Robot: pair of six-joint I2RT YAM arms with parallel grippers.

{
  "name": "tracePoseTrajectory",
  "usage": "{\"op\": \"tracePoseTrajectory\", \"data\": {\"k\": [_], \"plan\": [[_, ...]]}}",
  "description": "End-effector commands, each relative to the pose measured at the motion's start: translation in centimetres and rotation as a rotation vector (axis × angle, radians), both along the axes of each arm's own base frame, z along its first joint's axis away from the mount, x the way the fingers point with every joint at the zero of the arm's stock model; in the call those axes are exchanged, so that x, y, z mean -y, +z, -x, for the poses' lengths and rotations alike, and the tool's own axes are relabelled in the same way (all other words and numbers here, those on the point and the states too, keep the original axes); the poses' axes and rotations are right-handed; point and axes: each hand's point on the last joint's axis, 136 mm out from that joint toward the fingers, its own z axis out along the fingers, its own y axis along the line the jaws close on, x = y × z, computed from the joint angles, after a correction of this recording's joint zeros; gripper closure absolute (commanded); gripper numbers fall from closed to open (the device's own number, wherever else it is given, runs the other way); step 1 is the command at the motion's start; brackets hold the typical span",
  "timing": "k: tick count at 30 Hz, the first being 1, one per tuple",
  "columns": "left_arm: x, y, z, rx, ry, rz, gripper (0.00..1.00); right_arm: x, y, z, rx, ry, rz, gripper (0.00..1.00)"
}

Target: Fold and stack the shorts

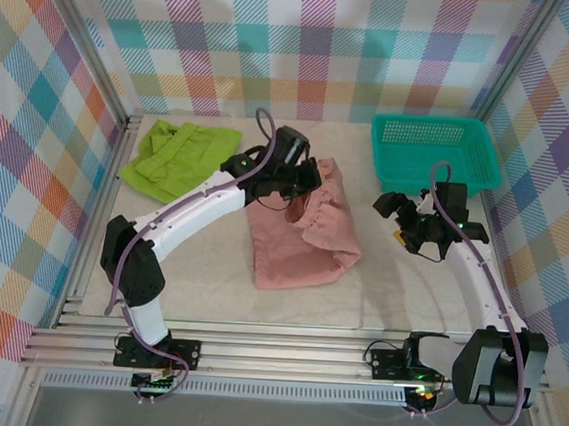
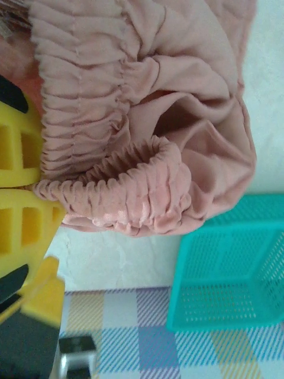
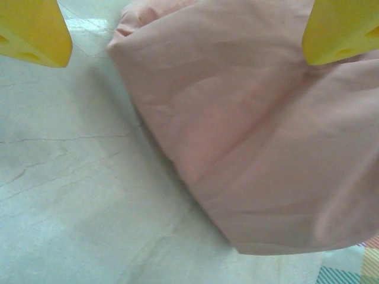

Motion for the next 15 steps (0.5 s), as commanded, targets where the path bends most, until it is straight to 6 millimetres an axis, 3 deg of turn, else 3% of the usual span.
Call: {"op": "tracePoseTrajectory", "data": {"k": [1, 5, 8, 12, 15], "plan": [[0.9, 1.4, 0.7, -0.001, -0.095, -0.038, 1.0, 0.5, 1.1, -0.1, 0.022, 0.006, 0.027, 0.01], [3.0, 3.2, 0.3, 0.003, -0.148, -0.005, 1.0, 0.9, 1.4, -0.2, 0.024, -0.007, 0.032, 0.0], [3.4, 4.4, 0.1, 0.027, -0.169, -0.008, 1.0, 1.1, 1.7, -0.1, 0.034, -0.012, 0.042, 0.01], [1.9, 5.5, 0.0, 0.084, -0.176, -0.053, 1.0, 1.1, 1.6, 0.0, 0.033, -0.008, 0.048, 0.01], [0.3, 3.6, 0.3, 0.047, -0.216, -0.079, 1.0, 1.0, 1.4, 0.0, 0.025, -0.003, 0.044, 0.01]]}}
